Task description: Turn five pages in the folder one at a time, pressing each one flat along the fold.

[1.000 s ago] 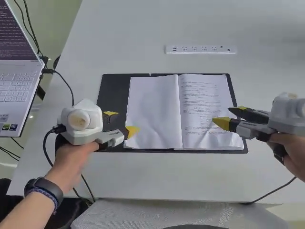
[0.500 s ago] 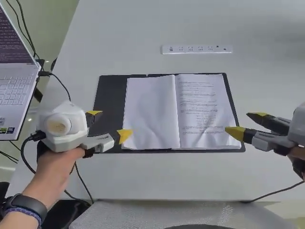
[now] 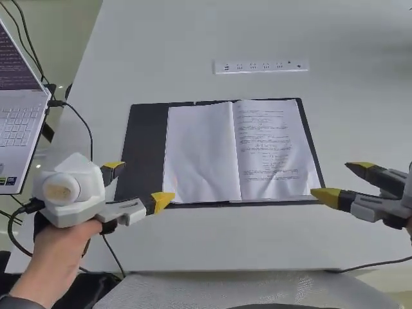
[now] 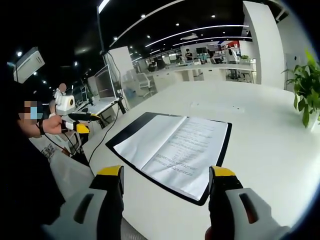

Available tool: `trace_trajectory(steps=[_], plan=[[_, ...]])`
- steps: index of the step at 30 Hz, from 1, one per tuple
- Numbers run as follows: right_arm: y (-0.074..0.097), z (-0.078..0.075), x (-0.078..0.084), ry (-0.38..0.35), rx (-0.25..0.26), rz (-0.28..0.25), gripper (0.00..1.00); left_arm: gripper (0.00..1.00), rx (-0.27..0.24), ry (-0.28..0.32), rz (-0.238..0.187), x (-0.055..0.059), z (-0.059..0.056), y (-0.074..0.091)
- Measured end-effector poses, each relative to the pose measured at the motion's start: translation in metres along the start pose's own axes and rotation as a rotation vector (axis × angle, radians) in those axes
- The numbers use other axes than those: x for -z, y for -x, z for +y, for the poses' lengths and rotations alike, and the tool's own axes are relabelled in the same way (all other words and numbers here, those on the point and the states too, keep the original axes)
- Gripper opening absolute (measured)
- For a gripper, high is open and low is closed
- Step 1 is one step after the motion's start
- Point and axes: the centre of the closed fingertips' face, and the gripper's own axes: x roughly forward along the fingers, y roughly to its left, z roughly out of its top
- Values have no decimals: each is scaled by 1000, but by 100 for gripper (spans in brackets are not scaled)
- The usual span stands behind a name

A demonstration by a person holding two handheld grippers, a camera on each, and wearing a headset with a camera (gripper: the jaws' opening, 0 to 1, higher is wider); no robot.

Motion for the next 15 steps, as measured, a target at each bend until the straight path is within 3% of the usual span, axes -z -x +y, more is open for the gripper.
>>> trace_trajectory(steps=[3, 15], plan=[[0, 0, 0, 6, -3, 4, 68, 77, 3, -21, 15, 1, -1, 0], [3, -2, 0, 0, 1, 0, 68, 77, 13, -39, 2, -14, 2, -9]])
